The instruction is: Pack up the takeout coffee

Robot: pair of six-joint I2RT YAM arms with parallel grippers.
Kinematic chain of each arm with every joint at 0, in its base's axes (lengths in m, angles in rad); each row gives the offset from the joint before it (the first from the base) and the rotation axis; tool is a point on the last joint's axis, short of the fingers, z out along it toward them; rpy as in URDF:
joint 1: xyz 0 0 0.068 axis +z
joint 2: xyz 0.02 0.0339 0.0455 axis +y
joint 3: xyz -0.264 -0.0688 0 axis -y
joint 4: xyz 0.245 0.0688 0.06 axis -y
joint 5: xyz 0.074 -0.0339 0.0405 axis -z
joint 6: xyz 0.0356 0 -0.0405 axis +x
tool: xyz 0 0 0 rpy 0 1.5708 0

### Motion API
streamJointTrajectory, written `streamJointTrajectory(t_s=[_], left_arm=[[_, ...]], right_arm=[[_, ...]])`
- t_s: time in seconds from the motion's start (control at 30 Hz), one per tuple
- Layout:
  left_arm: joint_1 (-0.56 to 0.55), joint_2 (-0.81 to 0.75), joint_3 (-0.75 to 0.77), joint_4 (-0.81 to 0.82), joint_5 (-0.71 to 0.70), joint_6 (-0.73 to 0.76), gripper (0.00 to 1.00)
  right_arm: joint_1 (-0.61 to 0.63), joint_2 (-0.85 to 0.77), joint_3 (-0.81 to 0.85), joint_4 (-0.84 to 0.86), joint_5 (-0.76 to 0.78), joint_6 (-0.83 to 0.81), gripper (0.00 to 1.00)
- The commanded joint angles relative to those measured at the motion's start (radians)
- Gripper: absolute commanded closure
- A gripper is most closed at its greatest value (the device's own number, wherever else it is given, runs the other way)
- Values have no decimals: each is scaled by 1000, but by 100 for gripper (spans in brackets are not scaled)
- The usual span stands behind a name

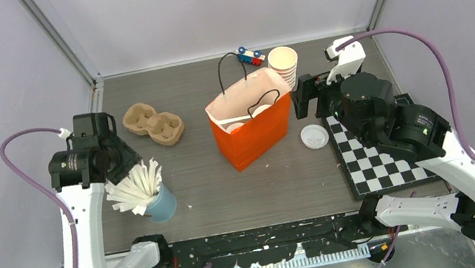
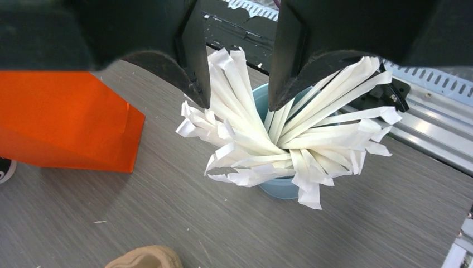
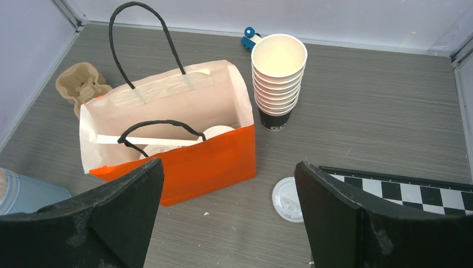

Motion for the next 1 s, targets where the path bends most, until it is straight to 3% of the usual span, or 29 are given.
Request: streamJointTrajectory(t_s=[0.0, 0.13, 0.53, 0.77, 0.97], left_arm=[[11, -5, -64, 79, 9, -54, 59], [12, -7, -97, 118, 42, -59, 71], [19, 10, -138, 151, -1, -16, 73], [21, 12, -95, 126, 33, 22, 100], [21, -20, 10, 41, 30, 65, 100]], right_arm=[[-3, -14, 1, 37, 10, 4, 9], [-3, -24, -11, 39, 14, 4, 9], [-3, -28, -19, 37, 19, 1, 9], [-3, -29, -19, 33, 20, -3, 9], [-4, -25, -26, 35, 19, -2, 9]])
